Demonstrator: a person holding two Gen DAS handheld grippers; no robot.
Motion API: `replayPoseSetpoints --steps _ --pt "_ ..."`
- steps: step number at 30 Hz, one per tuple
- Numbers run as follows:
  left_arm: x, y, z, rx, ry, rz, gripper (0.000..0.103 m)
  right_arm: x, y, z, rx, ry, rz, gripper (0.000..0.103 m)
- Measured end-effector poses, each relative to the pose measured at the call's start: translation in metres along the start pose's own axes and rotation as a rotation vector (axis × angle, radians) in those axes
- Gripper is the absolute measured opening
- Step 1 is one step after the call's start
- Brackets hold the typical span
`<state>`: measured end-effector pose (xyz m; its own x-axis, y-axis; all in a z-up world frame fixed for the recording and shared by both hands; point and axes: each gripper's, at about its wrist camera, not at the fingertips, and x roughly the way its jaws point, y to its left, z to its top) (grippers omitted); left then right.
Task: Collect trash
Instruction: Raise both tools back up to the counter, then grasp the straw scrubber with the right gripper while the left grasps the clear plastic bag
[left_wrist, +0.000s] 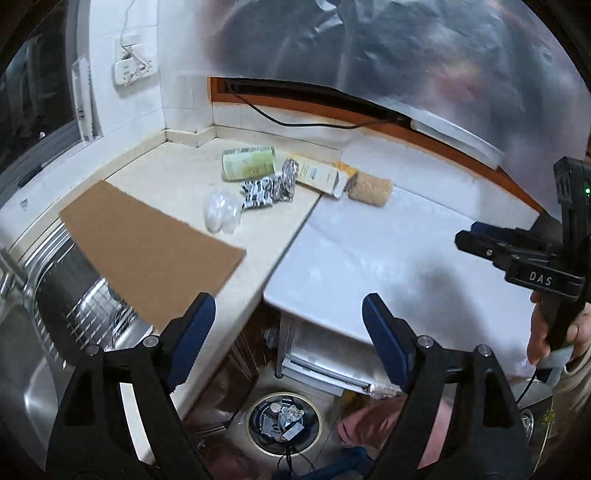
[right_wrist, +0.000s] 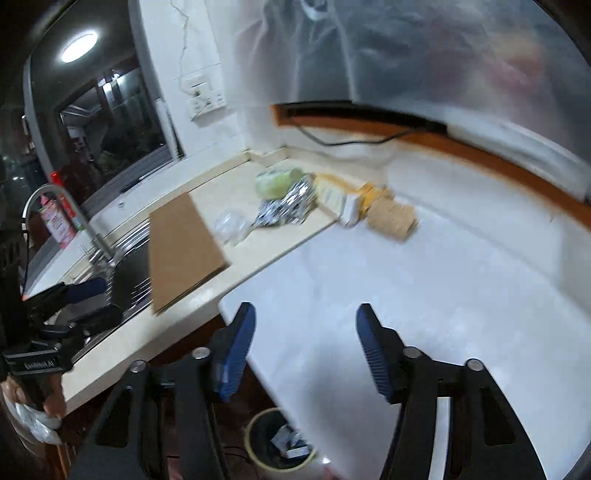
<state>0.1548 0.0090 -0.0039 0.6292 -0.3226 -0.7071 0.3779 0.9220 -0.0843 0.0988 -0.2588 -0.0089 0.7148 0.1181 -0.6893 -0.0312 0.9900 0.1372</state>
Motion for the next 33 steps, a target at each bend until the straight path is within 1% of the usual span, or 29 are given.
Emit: replayPoseSetpoints --steps 2,4,6,9,12,14,18,20,25,29,31,32,33 --pt "0.012 0.004 0.019 0.002 0.010 0.011 0.080 0.008 -0.016 0.021 -0.010 -0.001 -0.023 0.072" --pt "0.028 0.009 0.037 0.001 0.017 0.027 0.080 0.019 -0.035 0.042 -0.004 0.008 -0.041 0.072" --pt "0.050 0.017 0.053 -0.005 0.030 0.038 0.080 0.036 -0.050 0.062 0.011 0.031 -0.039 0.072" --pt "0.088 0.033 0.074 -0.032 0.070 0.044 0.080 0.071 -0.079 0.090 0.061 0.064 -0.034 0.072" --pt "0.124 0.048 0.085 -0.058 0.105 0.052 0.080 0.103 -0.099 0.105 0.093 0.090 -0.018 0.072" --pt "0.148 0.059 0.094 -0.078 0.131 0.053 0.080 0.126 -0.113 0.116 0.110 0.113 -0.023 0.072" --pt "0.188 0.076 0.106 -0.119 0.166 0.054 0.080 0.169 -0.133 0.127 0.140 0.150 -0.051 0.073" --pt "0.210 0.083 0.110 -0.133 0.187 0.056 0.080 0.187 -0.140 0.132 0.149 0.162 -0.048 0.073" --pt "0.248 0.092 0.112 -0.155 0.221 0.062 0.080 0.227 -0.155 0.136 0.149 0.197 -0.058 0.073" --pt "0.271 0.099 0.113 -0.184 0.232 0.069 0.080 0.258 -0.164 0.133 0.163 0.232 -0.057 0.073" --pt "0.277 0.102 0.114 -0.191 0.216 0.082 0.080 0.270 -0.165 0.128 0.164 0.245 -0.067 0.073" --pt "0.280 0.104 0.116 -0.194 0.211 0.077 0.080 0.276 -0.166 0.126 0.167 0.250 -0.068 0.073" --pt "0.282 0.106 0.116 -0.199 0.211 0.072 0.080 0.282 -0.168 0.124 0.177 0.253 -0.053 0.073"
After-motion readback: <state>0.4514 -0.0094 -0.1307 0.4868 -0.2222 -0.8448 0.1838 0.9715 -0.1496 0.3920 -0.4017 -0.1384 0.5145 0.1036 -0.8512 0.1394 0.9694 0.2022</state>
